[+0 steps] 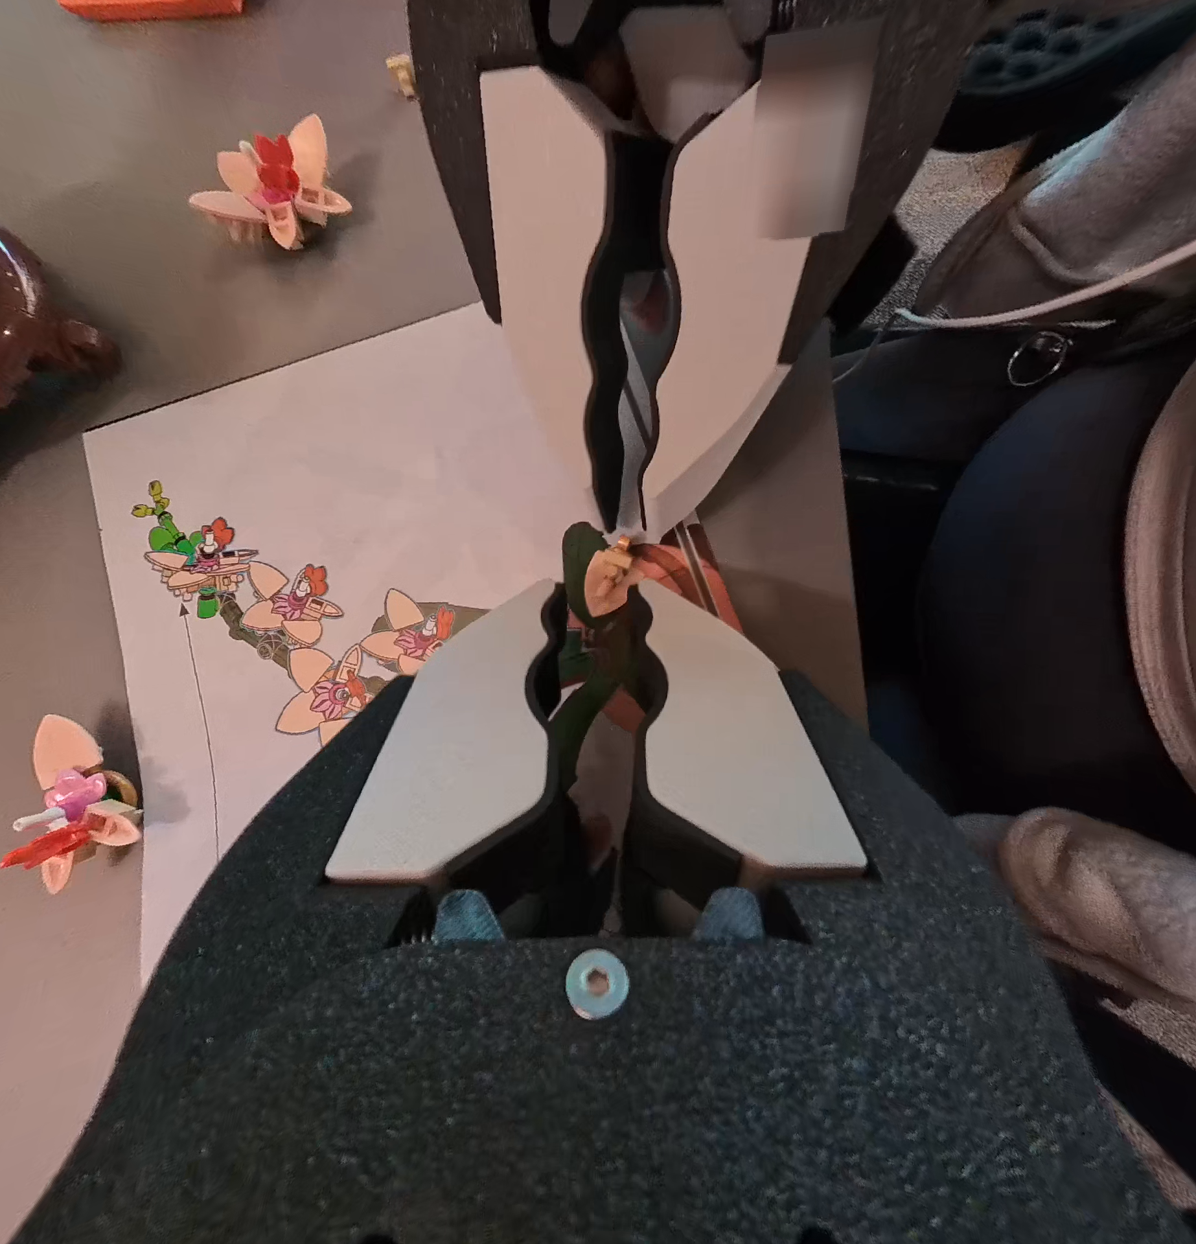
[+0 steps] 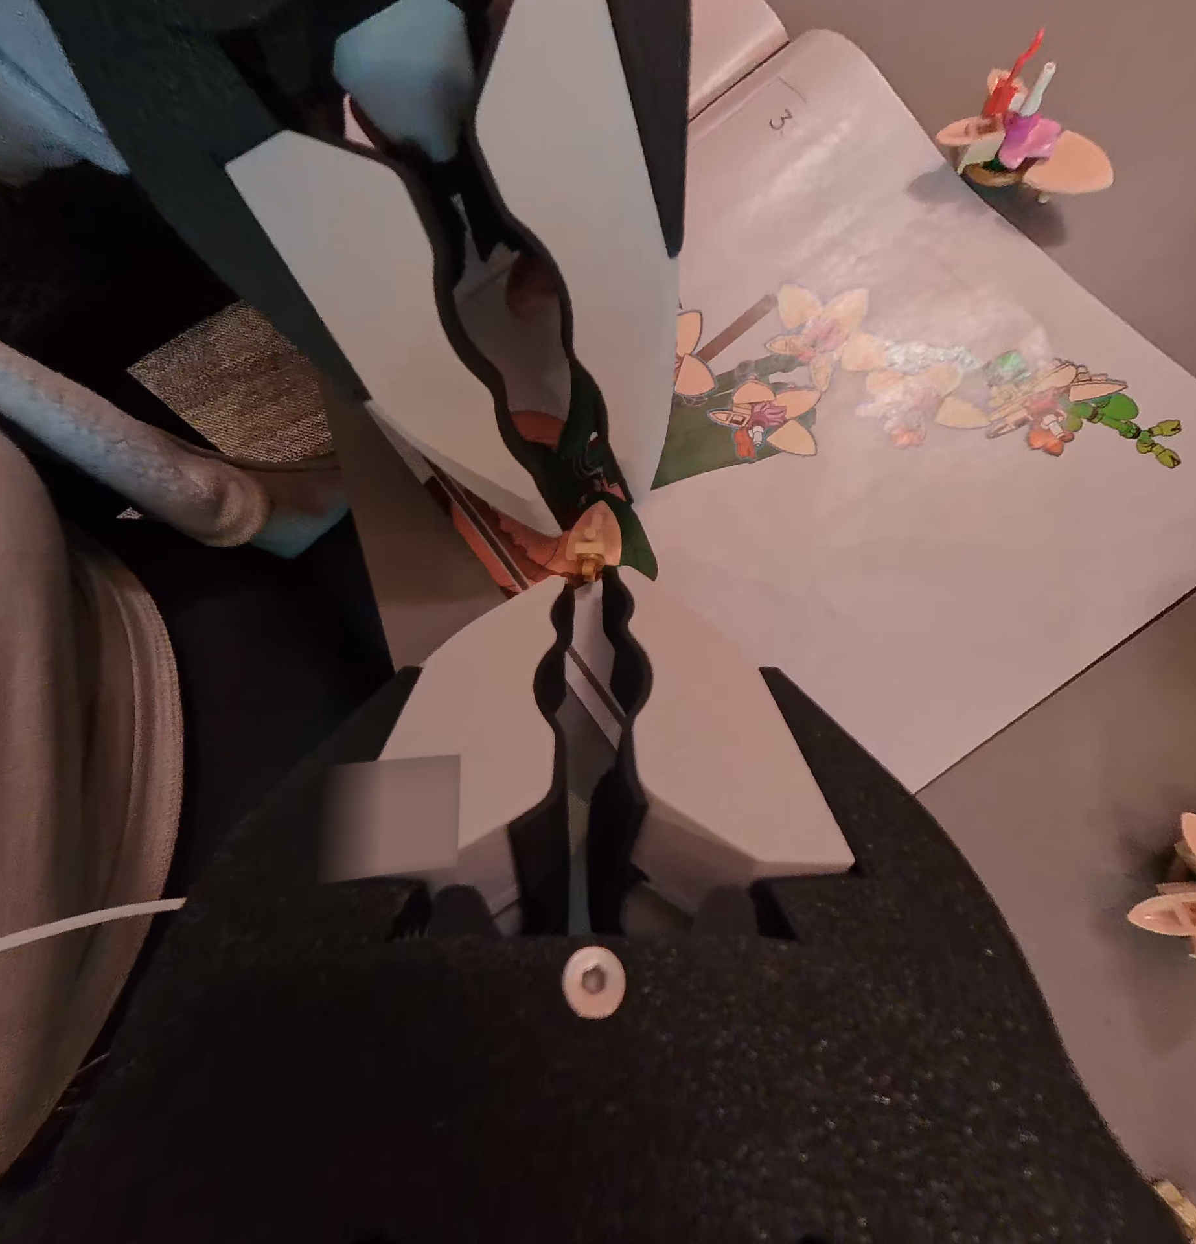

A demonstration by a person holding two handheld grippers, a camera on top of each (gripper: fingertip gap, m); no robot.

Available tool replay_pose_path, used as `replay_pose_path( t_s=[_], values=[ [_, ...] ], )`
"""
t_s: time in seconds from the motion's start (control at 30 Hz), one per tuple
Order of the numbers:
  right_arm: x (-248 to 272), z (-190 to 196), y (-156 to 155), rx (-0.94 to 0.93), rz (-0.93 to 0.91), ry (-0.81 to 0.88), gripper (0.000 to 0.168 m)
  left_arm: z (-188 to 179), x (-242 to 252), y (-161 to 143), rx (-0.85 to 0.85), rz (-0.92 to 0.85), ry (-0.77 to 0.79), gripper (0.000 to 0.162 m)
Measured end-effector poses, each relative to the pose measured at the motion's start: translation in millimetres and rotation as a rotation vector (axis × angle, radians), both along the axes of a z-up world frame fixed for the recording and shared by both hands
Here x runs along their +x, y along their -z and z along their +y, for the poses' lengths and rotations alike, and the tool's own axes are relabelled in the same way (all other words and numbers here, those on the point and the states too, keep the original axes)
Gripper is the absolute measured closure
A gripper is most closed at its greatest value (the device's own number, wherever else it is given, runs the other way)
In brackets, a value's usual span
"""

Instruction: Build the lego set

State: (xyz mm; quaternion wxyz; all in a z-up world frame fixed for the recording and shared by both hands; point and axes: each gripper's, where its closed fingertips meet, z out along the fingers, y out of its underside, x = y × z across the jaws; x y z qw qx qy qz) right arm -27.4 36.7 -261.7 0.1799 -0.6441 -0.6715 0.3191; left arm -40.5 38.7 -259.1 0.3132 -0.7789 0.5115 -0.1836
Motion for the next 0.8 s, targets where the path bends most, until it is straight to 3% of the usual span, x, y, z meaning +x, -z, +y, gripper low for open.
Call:
replay_pose_path(
  t_s=[0.03,0.17,0.8],
  values=[
    [-0.3,-0.2,-1.1,0.005,-0.003,0.000,0.160,-0.3,-1.0,1.2,-0.009,0.001,0.016,0.145],
    [-0.4,0.9,2.8,0.037,-0.048,0.007,0.163,-2.7,2.8,5.9,-0.036,-0.018,0.065,0.156],
    [-3.6,3.3,5.1,0.046,0.030,-0.038,0.168,-3.5,2.6,6.1,-0.091,-0.124,0.019,0.159]
  ],
)
